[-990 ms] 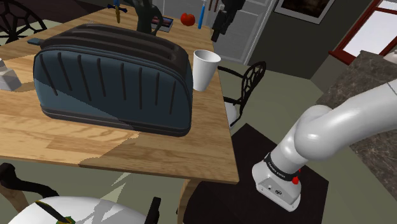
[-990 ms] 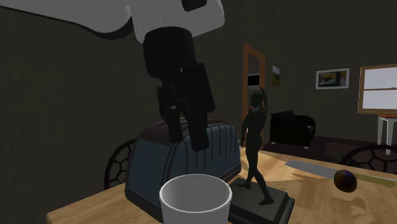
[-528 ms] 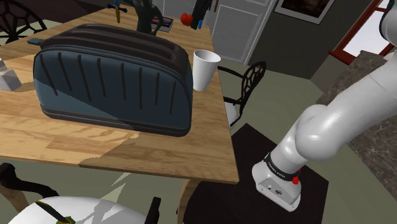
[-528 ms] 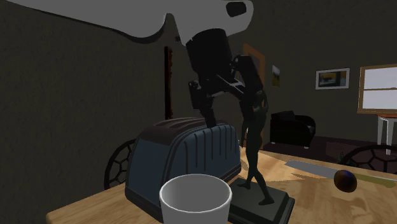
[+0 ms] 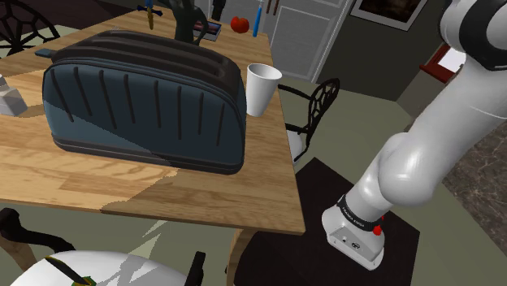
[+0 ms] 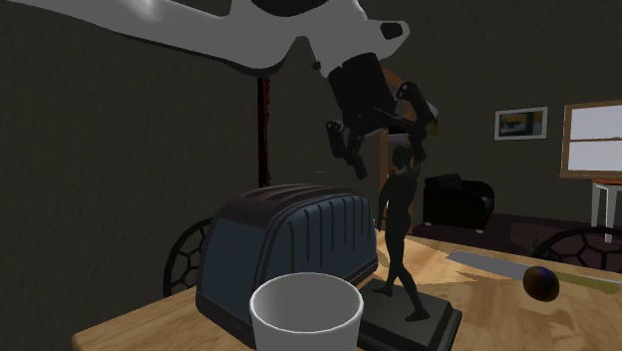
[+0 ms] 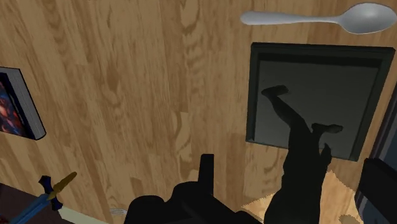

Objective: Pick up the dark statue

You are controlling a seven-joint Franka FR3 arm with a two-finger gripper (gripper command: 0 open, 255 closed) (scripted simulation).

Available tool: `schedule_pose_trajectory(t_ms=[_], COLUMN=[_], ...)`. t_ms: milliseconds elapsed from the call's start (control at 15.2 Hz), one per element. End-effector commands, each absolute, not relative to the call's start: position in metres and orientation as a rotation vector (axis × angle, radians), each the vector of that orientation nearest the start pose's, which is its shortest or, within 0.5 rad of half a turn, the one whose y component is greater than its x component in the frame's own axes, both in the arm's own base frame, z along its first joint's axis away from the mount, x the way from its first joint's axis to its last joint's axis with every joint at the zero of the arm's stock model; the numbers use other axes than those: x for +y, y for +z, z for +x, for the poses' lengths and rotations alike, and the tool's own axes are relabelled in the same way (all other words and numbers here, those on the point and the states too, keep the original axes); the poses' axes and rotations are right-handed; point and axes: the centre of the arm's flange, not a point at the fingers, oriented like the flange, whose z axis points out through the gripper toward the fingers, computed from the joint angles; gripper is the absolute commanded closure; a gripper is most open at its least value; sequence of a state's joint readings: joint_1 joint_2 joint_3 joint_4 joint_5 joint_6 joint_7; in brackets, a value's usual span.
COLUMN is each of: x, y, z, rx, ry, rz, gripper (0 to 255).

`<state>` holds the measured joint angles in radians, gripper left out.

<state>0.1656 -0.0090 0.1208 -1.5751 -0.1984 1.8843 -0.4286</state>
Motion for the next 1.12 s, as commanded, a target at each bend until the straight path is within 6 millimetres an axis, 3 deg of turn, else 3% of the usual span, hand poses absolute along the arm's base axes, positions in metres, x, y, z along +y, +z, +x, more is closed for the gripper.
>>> schedule_pose_trajectory(t_ms=[0, 198, 660, 792, 858, 1056], x=[0.168, 0.192, 0.192, 0.192, 0.191, 0.191], y=[0.665, 0.671, 0.631, 0.631, 0.631, 0.631], z=[0.574, 0.587, 0.587, 0.587, 0.587, 0.587], rx=[-1.308, -1.417, -1.417, -1.417, -1.417, -1.417], ry=[-0.540, -0.576, -0.576, -0.576, -0.576, -0.576], rz=[-3.065, -3.029, -3.029, -3.029, -3.029, -3.029], gripper=[0, 0, 0, 0, 255, 255])
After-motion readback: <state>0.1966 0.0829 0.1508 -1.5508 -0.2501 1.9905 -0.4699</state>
